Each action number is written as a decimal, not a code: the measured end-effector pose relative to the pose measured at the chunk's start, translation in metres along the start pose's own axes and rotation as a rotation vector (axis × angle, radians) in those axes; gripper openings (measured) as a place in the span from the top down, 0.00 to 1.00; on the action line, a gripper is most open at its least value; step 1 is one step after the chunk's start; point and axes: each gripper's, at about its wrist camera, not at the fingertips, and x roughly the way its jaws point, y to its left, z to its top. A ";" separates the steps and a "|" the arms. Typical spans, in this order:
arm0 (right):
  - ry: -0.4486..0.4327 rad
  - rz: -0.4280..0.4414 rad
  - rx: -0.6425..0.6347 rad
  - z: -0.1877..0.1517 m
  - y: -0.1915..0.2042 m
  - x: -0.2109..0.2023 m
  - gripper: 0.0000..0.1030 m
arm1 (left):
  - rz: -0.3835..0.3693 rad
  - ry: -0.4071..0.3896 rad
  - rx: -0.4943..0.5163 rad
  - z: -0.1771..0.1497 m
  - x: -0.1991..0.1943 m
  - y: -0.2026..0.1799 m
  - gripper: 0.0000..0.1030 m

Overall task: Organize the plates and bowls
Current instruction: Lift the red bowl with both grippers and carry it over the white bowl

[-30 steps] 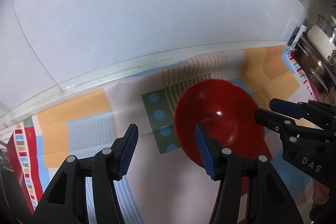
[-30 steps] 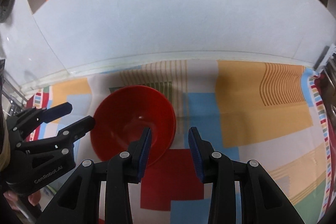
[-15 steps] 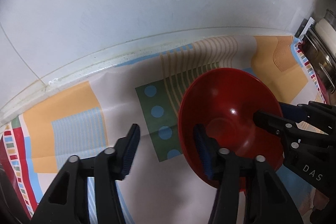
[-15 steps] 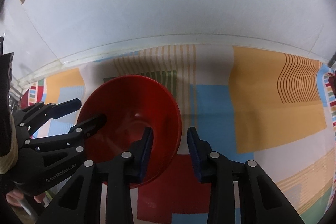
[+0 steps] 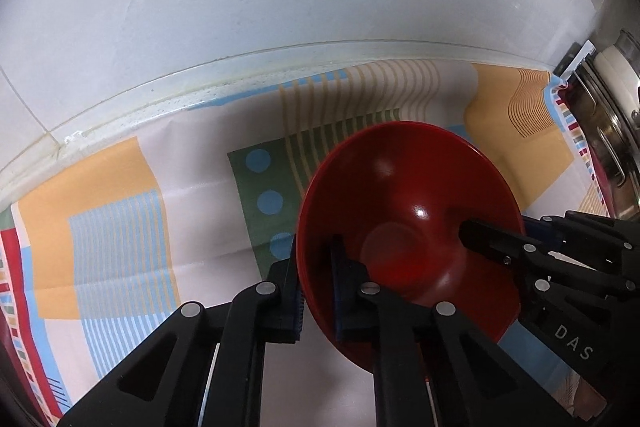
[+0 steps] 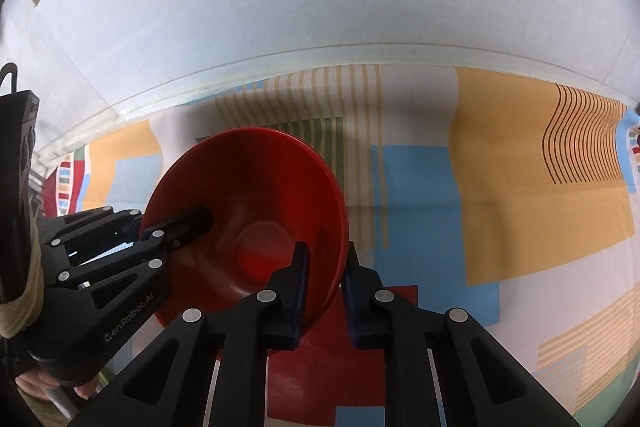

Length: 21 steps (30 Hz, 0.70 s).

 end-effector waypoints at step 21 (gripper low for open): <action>-0.080 -0.018 -0.007 -0.022 0.015 -0.076 0.86 | -0.038 -0.109 0.001 -0.032 -0.086 -0.021 0.89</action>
